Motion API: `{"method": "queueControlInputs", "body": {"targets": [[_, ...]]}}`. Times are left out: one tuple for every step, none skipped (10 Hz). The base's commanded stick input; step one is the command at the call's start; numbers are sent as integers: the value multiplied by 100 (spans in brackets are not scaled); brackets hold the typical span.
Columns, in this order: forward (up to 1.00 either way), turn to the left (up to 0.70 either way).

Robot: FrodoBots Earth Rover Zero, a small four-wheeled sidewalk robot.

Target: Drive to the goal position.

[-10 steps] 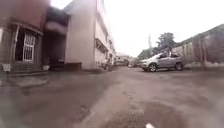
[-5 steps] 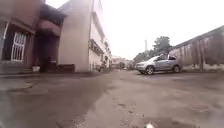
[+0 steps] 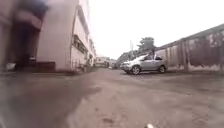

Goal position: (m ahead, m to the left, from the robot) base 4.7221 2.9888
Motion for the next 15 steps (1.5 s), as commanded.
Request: {"method": "queueControlInputs", "body": {"targets": [[100,-1],[100,-1],[100,-1],[100,-1],[100,-1],[100,-1],[100,-1],[100,-1],[100,-1],[100,-1],[100,-1],[100,-1],[100,-1],[100,-1],[100,-1]]}}
